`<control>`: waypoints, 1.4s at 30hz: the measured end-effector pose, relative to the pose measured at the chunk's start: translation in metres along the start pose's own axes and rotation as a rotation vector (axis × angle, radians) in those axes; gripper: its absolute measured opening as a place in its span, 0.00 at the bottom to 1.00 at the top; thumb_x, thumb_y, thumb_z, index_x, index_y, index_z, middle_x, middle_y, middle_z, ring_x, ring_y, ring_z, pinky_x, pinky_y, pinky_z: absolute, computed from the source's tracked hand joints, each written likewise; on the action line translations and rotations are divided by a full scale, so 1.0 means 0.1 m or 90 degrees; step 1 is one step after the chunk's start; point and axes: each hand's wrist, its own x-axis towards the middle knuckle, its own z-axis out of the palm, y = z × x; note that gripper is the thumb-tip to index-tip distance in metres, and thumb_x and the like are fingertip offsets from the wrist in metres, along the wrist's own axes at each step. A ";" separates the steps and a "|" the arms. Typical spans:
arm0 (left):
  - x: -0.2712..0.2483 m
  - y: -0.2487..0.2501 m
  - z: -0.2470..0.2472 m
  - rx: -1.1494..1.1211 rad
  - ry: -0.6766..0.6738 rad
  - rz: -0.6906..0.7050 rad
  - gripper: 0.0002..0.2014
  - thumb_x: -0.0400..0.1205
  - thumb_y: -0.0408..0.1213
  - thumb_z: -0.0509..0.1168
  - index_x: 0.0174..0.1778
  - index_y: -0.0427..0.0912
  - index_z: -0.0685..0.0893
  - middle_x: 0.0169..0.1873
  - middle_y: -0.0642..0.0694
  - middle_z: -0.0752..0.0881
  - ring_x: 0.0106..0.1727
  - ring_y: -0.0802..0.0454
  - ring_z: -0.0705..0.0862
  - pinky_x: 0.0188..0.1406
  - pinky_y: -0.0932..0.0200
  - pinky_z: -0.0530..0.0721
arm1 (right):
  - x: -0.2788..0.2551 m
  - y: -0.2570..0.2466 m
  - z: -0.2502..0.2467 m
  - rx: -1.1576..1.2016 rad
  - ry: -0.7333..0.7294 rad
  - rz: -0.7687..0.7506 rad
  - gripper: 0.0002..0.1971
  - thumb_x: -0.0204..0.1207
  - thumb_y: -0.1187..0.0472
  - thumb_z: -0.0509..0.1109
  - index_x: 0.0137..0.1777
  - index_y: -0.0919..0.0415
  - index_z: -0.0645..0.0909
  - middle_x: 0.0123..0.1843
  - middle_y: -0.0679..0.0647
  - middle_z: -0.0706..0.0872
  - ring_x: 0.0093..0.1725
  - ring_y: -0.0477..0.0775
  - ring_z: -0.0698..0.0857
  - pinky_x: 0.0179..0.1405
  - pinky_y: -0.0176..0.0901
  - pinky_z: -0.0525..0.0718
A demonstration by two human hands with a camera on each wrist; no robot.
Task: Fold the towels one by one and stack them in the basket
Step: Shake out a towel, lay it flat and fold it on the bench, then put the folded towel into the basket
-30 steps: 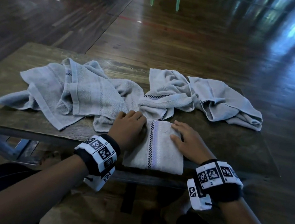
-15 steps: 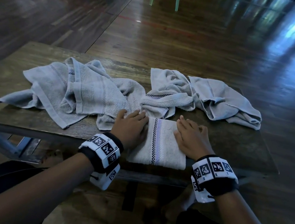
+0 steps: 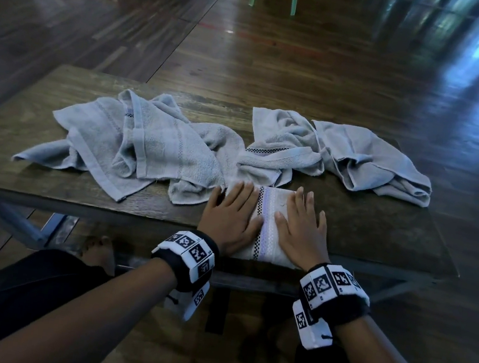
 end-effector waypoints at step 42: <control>-0.39 -0.15 -0.50 -0.796 -0.115 -0.303 0.11 0.78 0.38 0.69 0.50 0.34 0.84 0.45 0.41 0.88 0.47 0.45 0.86 0.50 0.50 0.83 | -0.42 0.05 -0.51 0.735 -0.130 0.262 0.10 0.79 0.61 0.67 0.55 0.66 0.81 0.50 0.57 0.86 0.50 0.53 0.84 0.44 0.49 0.82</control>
